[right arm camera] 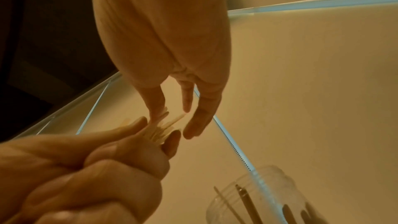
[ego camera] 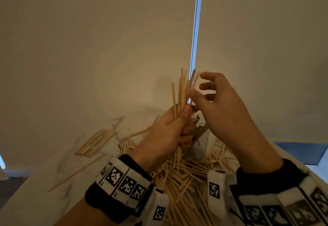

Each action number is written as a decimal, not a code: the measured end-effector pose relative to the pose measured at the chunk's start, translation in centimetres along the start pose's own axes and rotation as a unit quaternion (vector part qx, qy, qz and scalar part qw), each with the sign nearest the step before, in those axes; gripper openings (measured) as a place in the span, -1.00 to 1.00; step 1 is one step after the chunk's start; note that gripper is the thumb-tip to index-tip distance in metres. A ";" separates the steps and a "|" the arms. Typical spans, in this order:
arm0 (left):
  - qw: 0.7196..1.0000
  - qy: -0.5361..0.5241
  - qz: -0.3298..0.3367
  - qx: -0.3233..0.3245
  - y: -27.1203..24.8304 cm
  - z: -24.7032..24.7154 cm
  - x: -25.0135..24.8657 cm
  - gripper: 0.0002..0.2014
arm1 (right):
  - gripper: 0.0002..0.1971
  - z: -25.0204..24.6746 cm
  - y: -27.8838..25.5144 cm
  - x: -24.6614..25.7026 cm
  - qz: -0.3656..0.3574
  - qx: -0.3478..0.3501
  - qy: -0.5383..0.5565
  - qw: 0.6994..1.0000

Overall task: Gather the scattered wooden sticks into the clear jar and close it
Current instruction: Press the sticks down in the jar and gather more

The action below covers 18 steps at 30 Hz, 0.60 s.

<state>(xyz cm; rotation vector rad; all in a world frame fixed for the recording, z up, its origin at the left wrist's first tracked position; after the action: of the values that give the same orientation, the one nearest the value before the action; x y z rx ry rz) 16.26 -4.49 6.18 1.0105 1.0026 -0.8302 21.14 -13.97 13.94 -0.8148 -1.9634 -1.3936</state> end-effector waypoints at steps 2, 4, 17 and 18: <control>0.999 0.008 -0.020 0.049 -0.4 1.1 0.6 -0.67 | -0.47 -0.2 0.0 -0.2 0.037 0.001 0.052 0.998; 0.996 0.027 -0.027 0.078 -0.8 1.9 1.1 -0.66 | -0.33 -0.5 0.2 -0.1 0.042 -0.006 0.072 0.996; 0.996 0.063 -0.025 0.061 -1.0 1.6 0.5 -0.61 | -0.68 1.0 -0.9 1.9 -0.078 0.067 -0.135 0.985; 0.996 0.070 -0.018 0.052 -0.9 1.3 0.2 -0.62 | -0.65 1.3 -1.2 2.0 -0.078 0.080 -0.143 0.983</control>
<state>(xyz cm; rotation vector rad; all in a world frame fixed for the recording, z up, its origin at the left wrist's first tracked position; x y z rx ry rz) 15.83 -6.02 5.96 1.1555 1.1087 -0.8572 18.75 -12.78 14.37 -0.8387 -2.3719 -1.2368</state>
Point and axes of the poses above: each hand's wrist, its own y-axis towards the middle knuckle, its own z-axis out of the palm, x = y × z, the point moved 10 cm from there along y, towards the middle knuckle, and after that the axes turned 7 degrees about -x, right-handed, at the moved point
